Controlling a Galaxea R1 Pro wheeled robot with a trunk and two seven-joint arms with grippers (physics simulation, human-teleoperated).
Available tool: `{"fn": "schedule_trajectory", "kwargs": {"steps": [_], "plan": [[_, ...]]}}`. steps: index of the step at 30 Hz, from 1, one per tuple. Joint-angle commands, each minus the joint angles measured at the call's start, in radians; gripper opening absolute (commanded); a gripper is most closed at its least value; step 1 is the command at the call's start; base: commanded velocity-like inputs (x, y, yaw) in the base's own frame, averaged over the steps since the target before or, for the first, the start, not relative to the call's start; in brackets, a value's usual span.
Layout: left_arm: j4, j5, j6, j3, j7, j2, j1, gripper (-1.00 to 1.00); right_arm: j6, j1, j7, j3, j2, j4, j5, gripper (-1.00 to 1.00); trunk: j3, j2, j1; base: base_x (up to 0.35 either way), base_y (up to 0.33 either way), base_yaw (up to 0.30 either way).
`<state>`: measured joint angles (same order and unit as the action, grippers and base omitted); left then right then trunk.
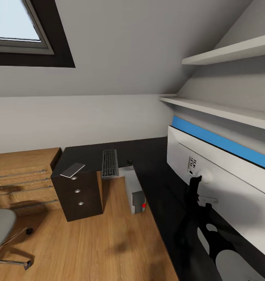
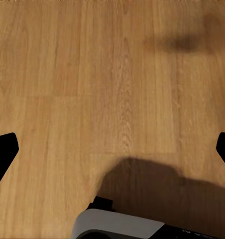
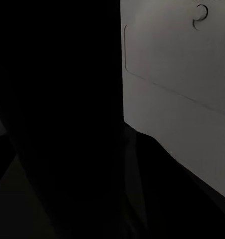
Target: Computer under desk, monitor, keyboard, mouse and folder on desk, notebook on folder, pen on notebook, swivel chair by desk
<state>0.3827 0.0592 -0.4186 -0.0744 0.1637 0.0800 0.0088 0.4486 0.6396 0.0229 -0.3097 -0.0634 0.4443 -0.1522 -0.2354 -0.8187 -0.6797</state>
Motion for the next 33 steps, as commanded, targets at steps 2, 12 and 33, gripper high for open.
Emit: {"fn": "schedule_trajectory", "kwargs": {"steps": [2,12,33], "plan": [[0.003,0.006,-0.002,-0.002,-0.003,0.002,0.0,1.0,0.003,0.002,0.003,-0.002,0.0,0.001,-0.006,-1.0,-0.001,-0.001,0.0,0.0,0.0,0.0],[0.004,0.005,-0.002,-0.001,-0.003,0.001,0.0,1.0,0.003,0.002,0.003,-0.002,0.0,0.001,-0.006,-1.0,-0.001,-0.001,0.0,0.0,0.0,0.0],[0.002,0.007,-0.002,-0.004,-0.004,0.0,0.0,1.0,0.002,0.002,0.003,-0.002,0.0,0.001,-0.006,-1.0,-0.001,-0.001,0.0,0.0,-0.05,0.0]]}}
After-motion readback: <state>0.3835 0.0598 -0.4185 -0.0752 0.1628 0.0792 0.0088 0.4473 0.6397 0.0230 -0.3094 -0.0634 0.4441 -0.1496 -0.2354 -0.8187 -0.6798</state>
